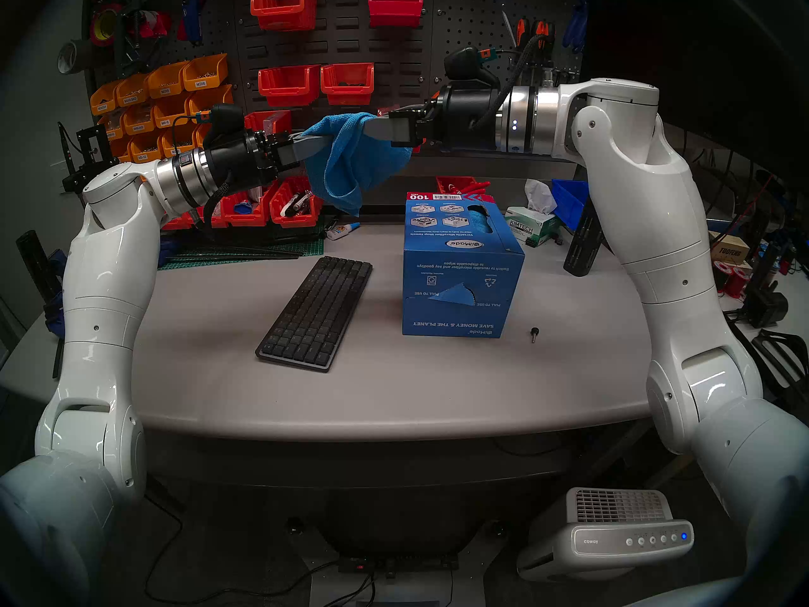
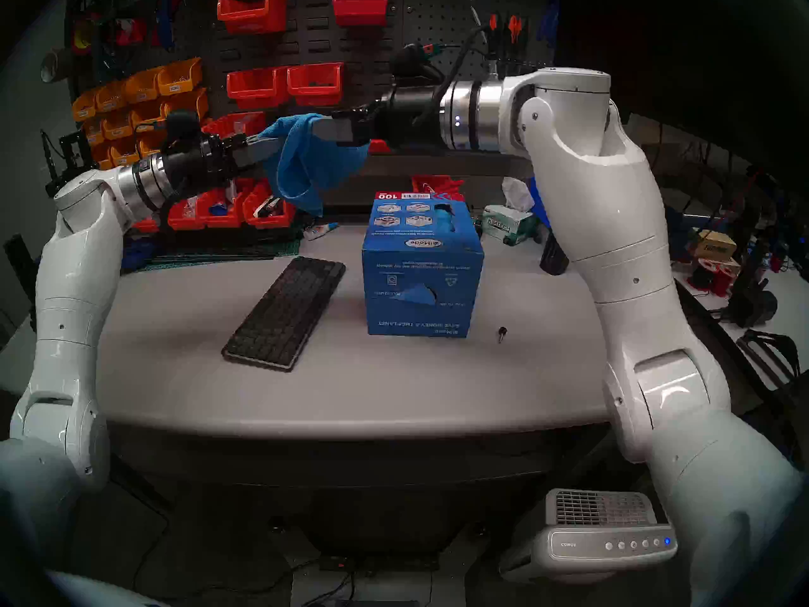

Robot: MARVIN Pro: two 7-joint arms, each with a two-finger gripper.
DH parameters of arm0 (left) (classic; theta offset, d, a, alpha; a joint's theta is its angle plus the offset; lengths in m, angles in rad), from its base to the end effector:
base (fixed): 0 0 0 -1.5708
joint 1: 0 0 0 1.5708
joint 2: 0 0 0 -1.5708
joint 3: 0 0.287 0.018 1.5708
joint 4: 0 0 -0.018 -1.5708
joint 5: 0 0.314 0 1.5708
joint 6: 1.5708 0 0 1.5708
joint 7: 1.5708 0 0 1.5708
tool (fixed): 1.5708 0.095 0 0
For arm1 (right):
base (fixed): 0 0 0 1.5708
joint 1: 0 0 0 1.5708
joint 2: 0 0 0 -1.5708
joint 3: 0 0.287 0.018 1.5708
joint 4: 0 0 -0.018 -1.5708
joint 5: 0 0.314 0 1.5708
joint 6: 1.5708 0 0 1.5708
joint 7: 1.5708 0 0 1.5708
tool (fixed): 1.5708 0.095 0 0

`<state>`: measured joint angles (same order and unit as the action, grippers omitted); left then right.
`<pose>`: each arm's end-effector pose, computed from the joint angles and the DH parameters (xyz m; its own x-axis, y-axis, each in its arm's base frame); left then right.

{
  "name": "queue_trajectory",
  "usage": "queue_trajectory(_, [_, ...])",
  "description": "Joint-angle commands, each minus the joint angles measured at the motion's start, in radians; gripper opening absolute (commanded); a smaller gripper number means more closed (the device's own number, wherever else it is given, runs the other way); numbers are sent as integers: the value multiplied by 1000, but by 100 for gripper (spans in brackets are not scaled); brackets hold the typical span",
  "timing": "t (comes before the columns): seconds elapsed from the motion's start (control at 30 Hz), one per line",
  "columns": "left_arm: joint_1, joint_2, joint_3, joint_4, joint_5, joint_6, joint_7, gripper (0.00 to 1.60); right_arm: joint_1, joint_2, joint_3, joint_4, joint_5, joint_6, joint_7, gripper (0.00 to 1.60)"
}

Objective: Take out a shop towel

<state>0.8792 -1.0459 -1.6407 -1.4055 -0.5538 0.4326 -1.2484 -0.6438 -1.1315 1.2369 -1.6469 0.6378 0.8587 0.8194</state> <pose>0.4772 0.1125 -0.0076 -0.1569 0.0977 0.9828 -0.9022 -0.4190 -0.1024 0.4645 0.0664 0.0590 0.0160 0.1265 0.9918 0.9275 -0.3723 0.0325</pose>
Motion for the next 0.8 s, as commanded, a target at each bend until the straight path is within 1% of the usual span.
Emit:
queue_trajectory(0.0, [-86, 11, 12, 38, 45, -60, 27, 0, -24, 58, 48, -48, 8, 15, 5, 160])
queue_trajectory(0.13, [-127, 10, 20, 92, 82, -85, 49, 0, -35, 70, 60, -59, 10, 22, 2, 160])
queue_trajectory(0.27, [-140, 12, 25, 111, 102, -104, 53, 0, -42, 77, 67, -66, 11, 25, 1, 160])
queue_trajectory(0.33, [-156, 18, 43, 131, 128, -128, 41, 0, -47, 80, 74, -71, 12, 26, -2, 160])
queue_trajectory(0.47, [-152, 22, 57, 130, 144, -149, 23, 0, -50, 81, 77, -73, 14, 24, -1, 160])
queue_trajectory(0.6, [-140, 31, 78, 114, 158, -173, -13, 0, -54, 75, 81, -72, 14, 14, -9, 160])
queue_trajectory(0.63, [-136, 37, 85, 105, 168, -191, -25, 0, -53, 74, 80, -71, 15, 13, -8, 160])
queue_trajectory(0.67, [-132, 39, 89, 100, 173, -199, -32, 11, -52, 73, 77, -70, 15, 11, -5, 160])
queue_trajectory(0.7, [-126, 41, 90, 93, 179, -206, -31, 43, -53, 71, 77, -71, 15, 9, -8, 160])
queue_trajectory(0.73, [-122, 41, 90, 90, 182, -208, -31, 144, -53, 71, 77, -71, 15, 8, -9, 160])
queue_trajectory(0.77, [-121, 43, 92, 85, 189, -220, -30, 160, -54, 70, 77, -71, 17, 7, -8, 160])
